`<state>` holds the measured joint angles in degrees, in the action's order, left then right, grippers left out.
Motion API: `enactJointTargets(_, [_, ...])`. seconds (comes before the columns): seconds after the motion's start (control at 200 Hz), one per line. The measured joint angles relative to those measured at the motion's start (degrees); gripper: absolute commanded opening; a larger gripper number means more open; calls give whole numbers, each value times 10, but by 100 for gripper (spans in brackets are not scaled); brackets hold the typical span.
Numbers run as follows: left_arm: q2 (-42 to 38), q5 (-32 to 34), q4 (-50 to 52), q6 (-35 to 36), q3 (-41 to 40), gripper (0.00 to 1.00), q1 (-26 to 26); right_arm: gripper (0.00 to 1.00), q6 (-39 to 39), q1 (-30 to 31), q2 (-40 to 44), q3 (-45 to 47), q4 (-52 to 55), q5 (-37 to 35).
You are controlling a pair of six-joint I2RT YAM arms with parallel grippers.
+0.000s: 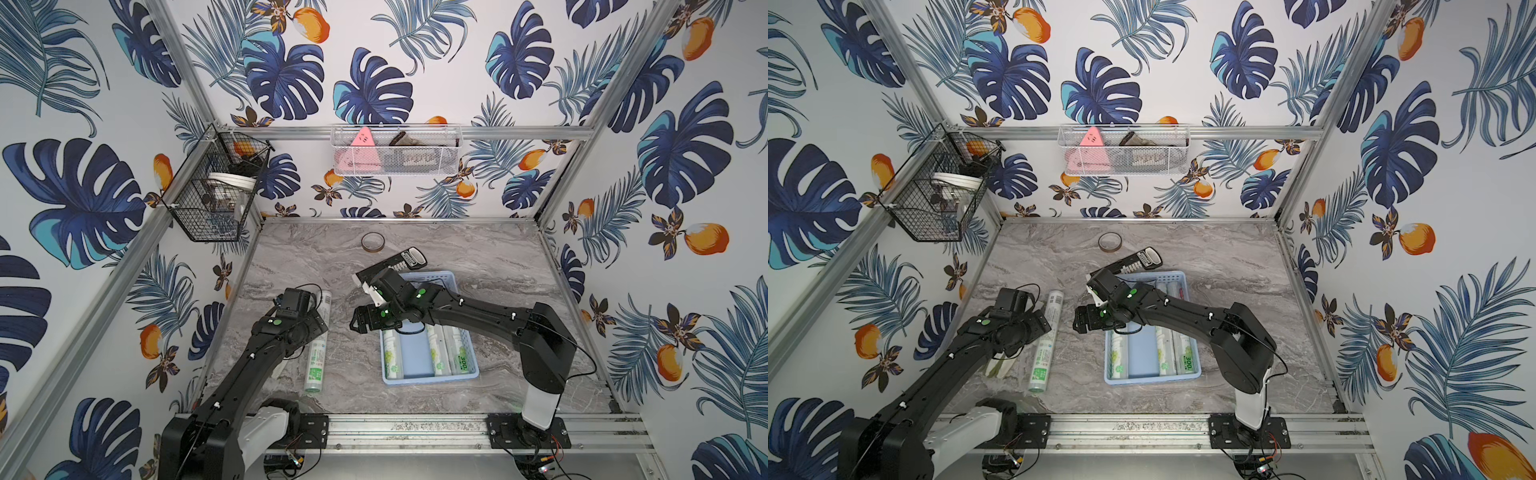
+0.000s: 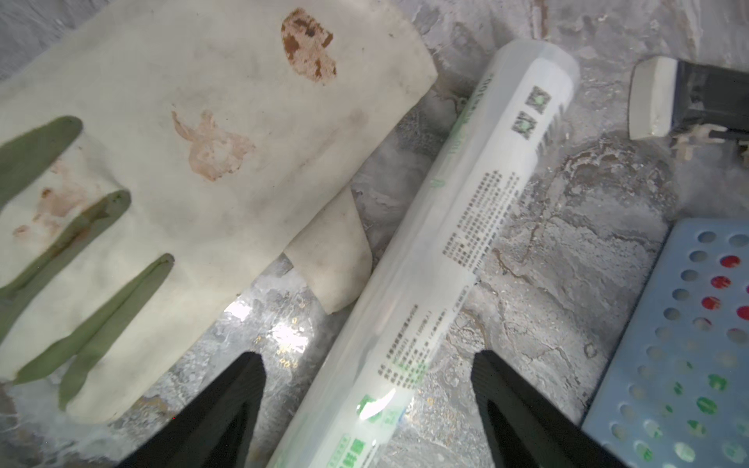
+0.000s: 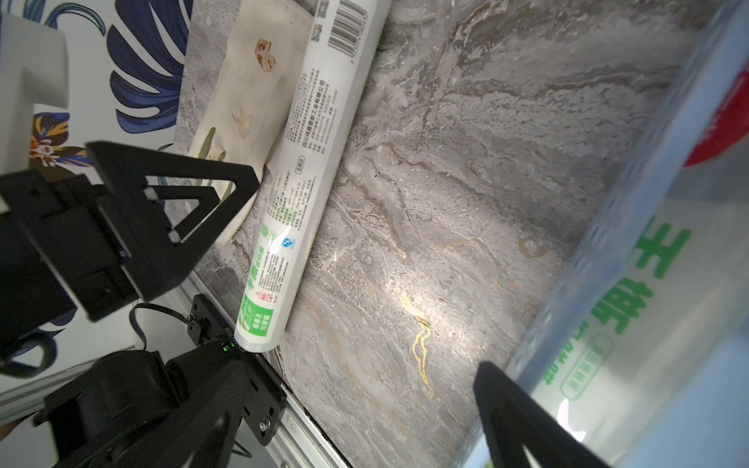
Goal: Put the plastic wrap into the basket
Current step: Pick up the plastic wrap from the center of the board.
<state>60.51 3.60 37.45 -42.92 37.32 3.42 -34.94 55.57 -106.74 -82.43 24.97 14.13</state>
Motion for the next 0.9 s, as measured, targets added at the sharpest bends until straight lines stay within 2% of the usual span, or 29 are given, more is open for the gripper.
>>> enactJointTargets(0.14, [25,-66,-21,12,-2,87,-22,94,0,0,-9,-9,16,-3])
enactJointTargets(0.305, [40,-92,-31,23,-2,87,-24,95,0,1,-8,-5,14,-4])
enactJointTargets(0.901, [115,-113,-79,28,-9,78,-23,96,0,1,-13,-5,8,-2])
